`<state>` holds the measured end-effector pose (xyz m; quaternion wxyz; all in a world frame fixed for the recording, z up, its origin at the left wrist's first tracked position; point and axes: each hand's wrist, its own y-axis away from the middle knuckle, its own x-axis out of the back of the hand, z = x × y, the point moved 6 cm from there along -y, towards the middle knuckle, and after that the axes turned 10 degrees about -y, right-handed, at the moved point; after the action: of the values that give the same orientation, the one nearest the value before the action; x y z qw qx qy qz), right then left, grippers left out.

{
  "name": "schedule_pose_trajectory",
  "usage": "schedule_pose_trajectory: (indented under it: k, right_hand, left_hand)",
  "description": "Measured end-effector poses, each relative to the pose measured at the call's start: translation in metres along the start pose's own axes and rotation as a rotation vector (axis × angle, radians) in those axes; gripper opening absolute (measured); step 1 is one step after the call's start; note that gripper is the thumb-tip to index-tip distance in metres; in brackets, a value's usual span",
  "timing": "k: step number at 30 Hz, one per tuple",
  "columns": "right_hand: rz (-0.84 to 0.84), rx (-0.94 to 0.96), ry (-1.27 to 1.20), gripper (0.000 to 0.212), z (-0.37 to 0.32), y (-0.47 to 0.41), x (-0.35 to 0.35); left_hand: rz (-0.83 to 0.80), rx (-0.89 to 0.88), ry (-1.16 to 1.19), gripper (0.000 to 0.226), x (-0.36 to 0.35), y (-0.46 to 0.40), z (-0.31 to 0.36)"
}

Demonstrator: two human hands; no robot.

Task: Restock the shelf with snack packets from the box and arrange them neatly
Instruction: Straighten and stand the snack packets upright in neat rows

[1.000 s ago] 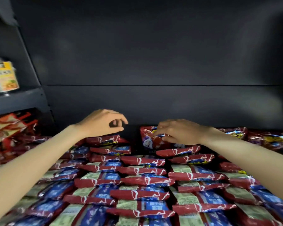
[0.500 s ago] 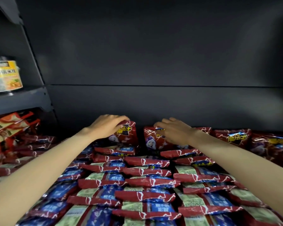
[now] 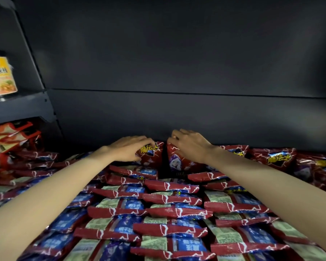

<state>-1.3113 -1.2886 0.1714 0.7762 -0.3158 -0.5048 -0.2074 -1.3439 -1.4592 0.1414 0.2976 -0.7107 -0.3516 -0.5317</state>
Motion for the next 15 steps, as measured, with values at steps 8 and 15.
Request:
schedule_pose_trajectory:
  k: [8,15]
  right_hand:
    - [-0.080,-0.217,0.097,0.063,0.014,0.000,-0.014]
    - [-0.084,-0.204,0.132,0.060,0.008,-0.001,-0.019]
  left_hand:
    - [-0.002,-0.102,0.009,0.075,-0.010,-0.009,0.008]
    - [-0.003,-0.164,-0.214,0.074,-0.004,-0.019,0.016]
